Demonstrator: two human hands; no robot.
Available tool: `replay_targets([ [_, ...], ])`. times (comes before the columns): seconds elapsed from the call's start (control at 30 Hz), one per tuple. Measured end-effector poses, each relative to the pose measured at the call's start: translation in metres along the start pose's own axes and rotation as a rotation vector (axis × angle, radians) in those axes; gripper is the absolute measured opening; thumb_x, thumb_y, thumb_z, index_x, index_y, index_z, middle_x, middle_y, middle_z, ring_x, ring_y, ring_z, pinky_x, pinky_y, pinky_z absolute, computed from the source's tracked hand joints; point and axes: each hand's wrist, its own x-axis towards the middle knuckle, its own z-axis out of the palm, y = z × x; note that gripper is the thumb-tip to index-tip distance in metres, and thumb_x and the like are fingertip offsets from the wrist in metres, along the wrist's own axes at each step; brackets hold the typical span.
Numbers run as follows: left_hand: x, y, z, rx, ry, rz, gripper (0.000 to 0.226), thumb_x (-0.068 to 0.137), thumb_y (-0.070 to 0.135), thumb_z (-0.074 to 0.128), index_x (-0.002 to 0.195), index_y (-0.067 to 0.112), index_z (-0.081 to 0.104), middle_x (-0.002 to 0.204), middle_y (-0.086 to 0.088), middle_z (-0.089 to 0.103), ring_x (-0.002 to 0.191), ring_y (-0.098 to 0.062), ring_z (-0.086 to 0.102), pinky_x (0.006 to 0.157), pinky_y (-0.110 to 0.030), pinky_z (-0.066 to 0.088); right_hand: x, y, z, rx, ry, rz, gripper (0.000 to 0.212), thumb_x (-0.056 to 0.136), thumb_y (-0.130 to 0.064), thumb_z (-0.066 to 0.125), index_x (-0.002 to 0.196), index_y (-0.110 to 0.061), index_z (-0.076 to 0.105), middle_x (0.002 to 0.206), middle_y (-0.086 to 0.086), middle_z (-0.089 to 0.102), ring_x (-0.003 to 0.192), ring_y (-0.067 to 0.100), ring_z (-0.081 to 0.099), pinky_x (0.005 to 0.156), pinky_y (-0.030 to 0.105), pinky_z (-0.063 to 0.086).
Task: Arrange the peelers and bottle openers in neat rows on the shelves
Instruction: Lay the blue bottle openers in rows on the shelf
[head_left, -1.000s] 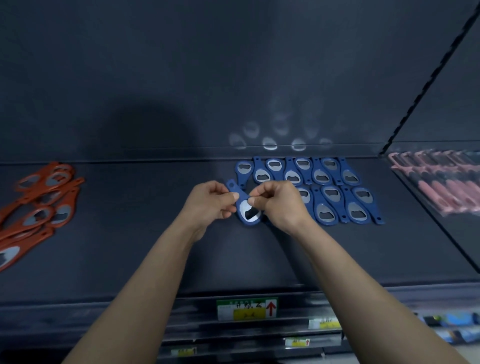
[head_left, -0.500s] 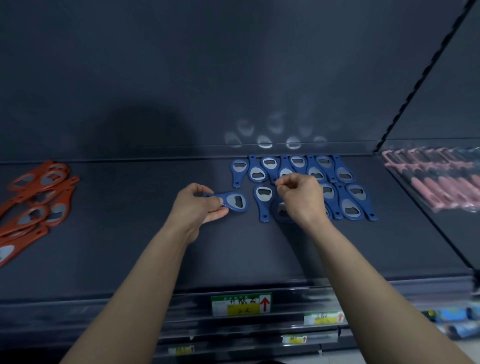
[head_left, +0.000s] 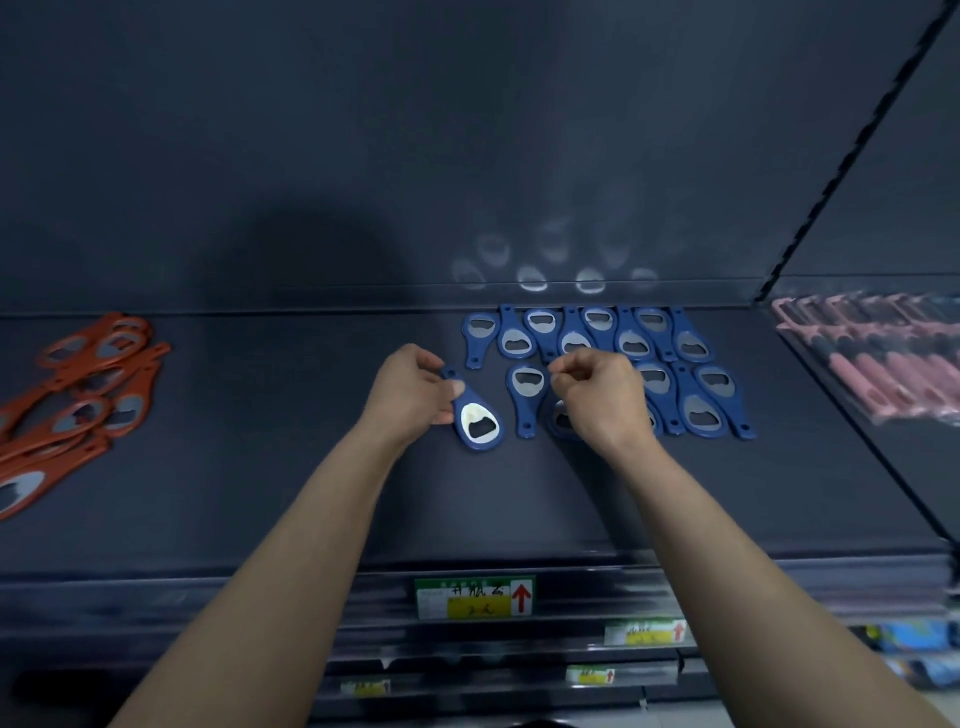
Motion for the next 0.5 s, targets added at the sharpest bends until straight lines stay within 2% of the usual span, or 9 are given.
replay_targets([
  [0.07, 0.003, 0.001, 0.007, 0.054, 0.000, 0.061, 0.023, 0.081, 0.004, 0.068, 0.100, 0.005, 0.055, 0.079, -0.008, 0.059, 0.058, -0.014, 0.057, 0.051, -0.017, 0.049, 0.000, 0.001, -0.003, -0.028, 0.014, -0.015, 0.012, 0.088, -0.007, 0.057, 0.086, -0.013, 0.067, 0.069, -0.010, 0.059, 0.056, 0.002, 0.056, 0.048, 0.003, 0.040],
  [0.2, 0.006, 0.000, 0.016, 0.259, 0.017, 0.187, 0.014, 0.078, 0.010, 0.073, 0.089, 0.014, 0.067, 0.068, 0.005, 0.058, 0.060, -0.006, 0.054, 0.058, -0.011, 0.038, 0.001, 0.004, -0.010, -0.011, 0.018, -0.008, 0.013, 0.089, -0.005, 0.055, 0.086, -0.013, 0.064, 0.069, -0.010, 0.058, 0.045, -0.012, 0.054, 0.040, 0.003, 0.036],
  [0.33, 0.002, -0.002, 0.013, 0.316, 0.033, 0.251, 0.010, 0.076, 0.017, 0.074, 0.082, 0.016, 0.066, 0.070, 0.008, 0.055, 0.063, -0.002, 0.051, 0.058, -0.012, 0.035, 0.002, 0.006, -0.014, -0.029, 0.040, -0.003, 0.013, 0.088, -0.006, 0.055, 0.086, -0.015, 0.065, 0.070, -0.010, 0.059, 0.056, 0.000, 0.054, 0.044, 0.003, 0.038],
  [0.4, 0.001, -0.003, 0.006, 0.368, -0.038, 0.280, 0.016, 0.073, 0.023, 0.077, 0.084, 0.019, 0.066, 0.079, 0.009, 0.056, 0.073, -0.004, 0.053, 0.064, -0.015, 0.037, 0.004, 0.007, -0.015, -0.044, 0.054, -0.005, 0.014, 0.088, -0.007, 0.056, 0.084, -0.017, 0.064, 0.070, -0.011, 0.058, 0.061, 0.000, 0.053, 0.046, 0.003, 0.039],
  [0.5, 0.001, -0.007, 0.000, 0.507, -0.219, 0.215, 0.042, 0.068, 0.034, 0.080, 0.107, 0.030, 0.063, 0.112, 0.008, 0.051, 0.106, -0.014, 0.047, 0.094, -0.029, 0.039, 0.006, 0.007, -0.016, -0.055, 0.060, -0.012, 0.014, 0.087, -0.006, 0.056, 0.083, -0.018, 0.063, 0.070, -0.011, 0.058, 0.061, 0.000, 0.053, 0.047, 0.003, 0.039],
])
